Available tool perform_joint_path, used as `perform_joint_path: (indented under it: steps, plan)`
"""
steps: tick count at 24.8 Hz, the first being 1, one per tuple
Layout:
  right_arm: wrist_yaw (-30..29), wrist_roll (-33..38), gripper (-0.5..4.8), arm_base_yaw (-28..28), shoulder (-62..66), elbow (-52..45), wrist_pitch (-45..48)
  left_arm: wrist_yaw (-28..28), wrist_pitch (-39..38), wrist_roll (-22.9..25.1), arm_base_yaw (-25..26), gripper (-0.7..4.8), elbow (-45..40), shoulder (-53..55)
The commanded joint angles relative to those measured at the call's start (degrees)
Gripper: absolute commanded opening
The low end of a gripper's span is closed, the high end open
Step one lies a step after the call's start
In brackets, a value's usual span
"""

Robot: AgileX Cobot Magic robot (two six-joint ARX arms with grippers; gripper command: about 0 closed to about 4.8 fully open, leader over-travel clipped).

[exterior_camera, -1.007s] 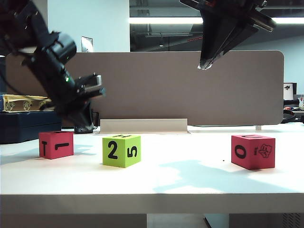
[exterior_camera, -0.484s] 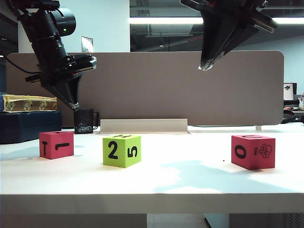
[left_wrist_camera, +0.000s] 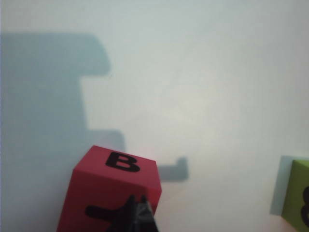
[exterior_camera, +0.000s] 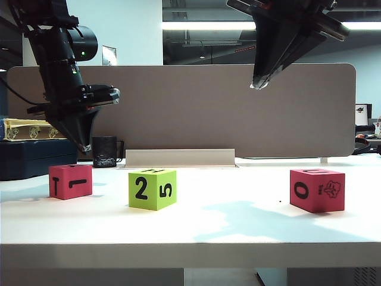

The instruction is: Select the appropriate blocks from the scattered letter blocks on the table and arrange them in a row to spell out "THU".

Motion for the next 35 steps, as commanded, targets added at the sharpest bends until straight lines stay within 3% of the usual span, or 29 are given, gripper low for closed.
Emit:
perform_joint_path:
  steps: [1, 21, 35]
  plan:
    - [0.0, 0.3, -0.05, 0.1, -0.2, 0.3, 0.1, -0.5, -0.8, 0.4, -0.1, -0.05, 0.2, 0.1]
    - [0.0, 0.3, -0.05, 0.1, -0.2, 0.3, 0.1, -3.0, -1.9, 0.4, -0.1, -0.05, 0.1, 1.3]
    - [0.0, 0.3, -0.05, 0.1, -0.2, 0.3, 0.2, -2.4, 2.6, 0.4, -0.1, -0.06, -0.4, 3.8]
